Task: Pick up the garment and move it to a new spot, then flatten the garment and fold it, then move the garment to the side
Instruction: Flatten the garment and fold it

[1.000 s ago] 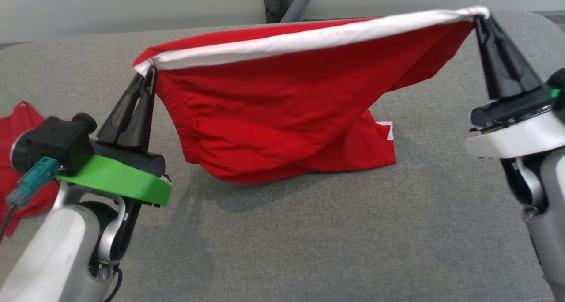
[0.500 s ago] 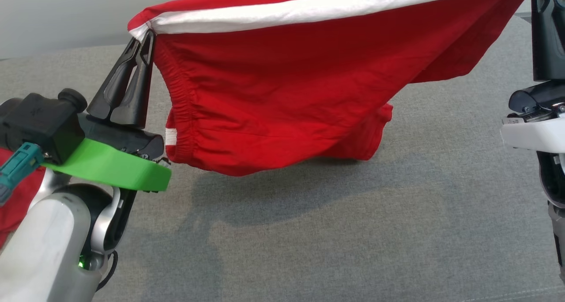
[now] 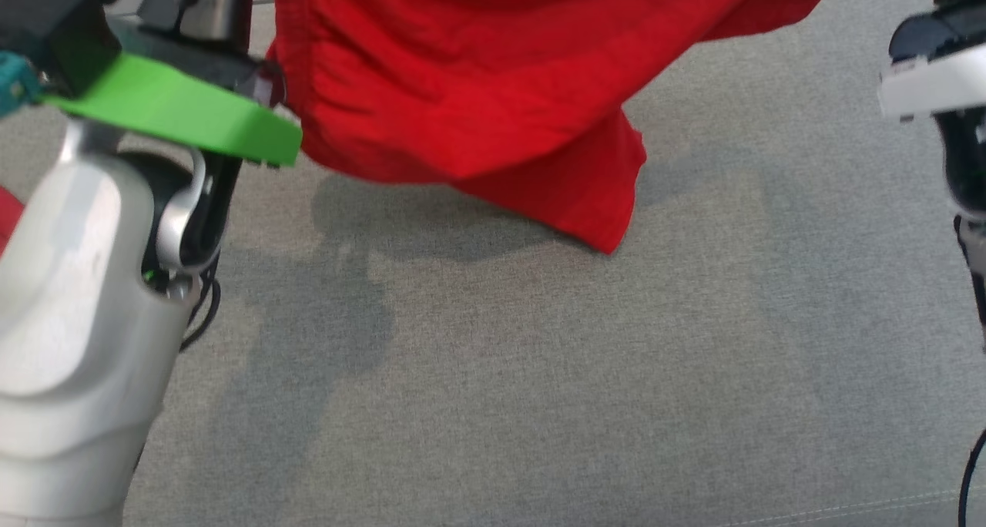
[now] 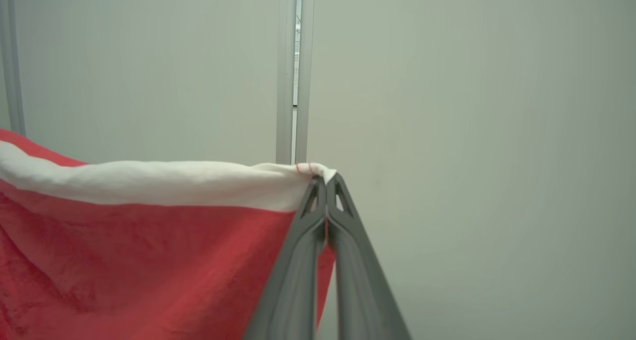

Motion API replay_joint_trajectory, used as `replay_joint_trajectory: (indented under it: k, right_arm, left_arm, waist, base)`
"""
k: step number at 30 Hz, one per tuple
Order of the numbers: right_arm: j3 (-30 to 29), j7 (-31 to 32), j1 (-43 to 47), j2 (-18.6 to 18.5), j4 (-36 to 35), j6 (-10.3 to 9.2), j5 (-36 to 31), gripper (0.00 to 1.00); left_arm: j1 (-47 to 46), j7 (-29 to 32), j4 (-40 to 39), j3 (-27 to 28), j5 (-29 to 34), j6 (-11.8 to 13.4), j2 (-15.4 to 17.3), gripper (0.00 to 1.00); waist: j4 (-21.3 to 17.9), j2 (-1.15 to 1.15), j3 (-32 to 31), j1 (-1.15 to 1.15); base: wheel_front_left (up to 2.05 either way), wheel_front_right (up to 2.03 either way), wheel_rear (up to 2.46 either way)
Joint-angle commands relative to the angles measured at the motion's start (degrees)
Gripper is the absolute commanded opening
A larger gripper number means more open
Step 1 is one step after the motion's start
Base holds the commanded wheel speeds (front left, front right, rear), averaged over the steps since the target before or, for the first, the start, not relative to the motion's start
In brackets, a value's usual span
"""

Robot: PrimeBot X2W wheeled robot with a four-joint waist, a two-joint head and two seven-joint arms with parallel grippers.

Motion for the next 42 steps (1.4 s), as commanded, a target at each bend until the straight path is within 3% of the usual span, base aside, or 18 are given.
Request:
replay_joint_trajectory:
  k: [1, 5, 12, 21, 29, 39, 42]
  right_arm:
    - [1.0, -0.9, -4.0, -0.4, 2.9, -0.05, 1.3, 0.0]
    - [3.7, -2.5, -15.8, -0.4, 12.8, -0.05, 3.4, 0.0]
    - [8.5, -8.5, -33.8, 4.3, 31.1, -0.04, 5.3, 0.0]
    - [14.0, -10.9, -40.3, 9.3, 49.7, -0.04, 10.8, 0.0]
    - [20.6, -11.9, -31.6, 7.7, 51.5, -0.04, 18.1, 0.0]
    - [27.1, -13.1, -5.7, 4.5, 42.6, -0.03, 29.0, 0.0]
    - [25.6, -13.2, 2.3, 2.9, 38.0, -0.04, 30.6, 0.0]
  left_arm:
    - [-4.2, -0.8, 3.2, -0.1, 0.0, -1.1, -0.9, 0.0]
    - [-15.3, -3.8, 14.6, -0.4, 0.5, -3.7, -4.6, 0.0]
    - [-29.5, -10.7, 37.2, 0.7, 0.4, -6.1, -9.2, 0.0]
    - [-33.3, -13.5, 56.3, 1.9, -3.2, -8.6, -13.3, 0.0]
    - [-26.2, -14.8, 59.8, 0.9, -4.8, -9.9, -15.6, 0.0]
    - [-1.8, -14.9, 48.1, 4.5, -1.2, -10.1, -16.6, 0.0]
    - [4.9, -14.9, 44.3, 4.2, 0.1, -10.1, -16.8, 0.0]
  waist:
    - [0.8, 0.0, 4.2, 0.0]
    - [1.5, 0.0, 7.0, 0.0]
    - [0.9, 0.0, 7.9, 0.0]
    - [0.4, 0.0, 8.6, 0.0]
    - [1.0, 0.0, 10.7, 0.0]
    - [1.2, 0.0, 7.5, 0.0]
    - [1.3, 0.0, 5.5, 0.0]
  base:
    - [0.0, 0.0, 0.0]
    - [0.0, 0.0, 0.0]
    - [0.0, 0.0, 0.0]
    - [0.0, 0.0, 0.0]
    - [0.0, 0.0, 0.0]
    - [0.0, 0.0, 0.0]
    - [0.0, 0.0, 0.0]
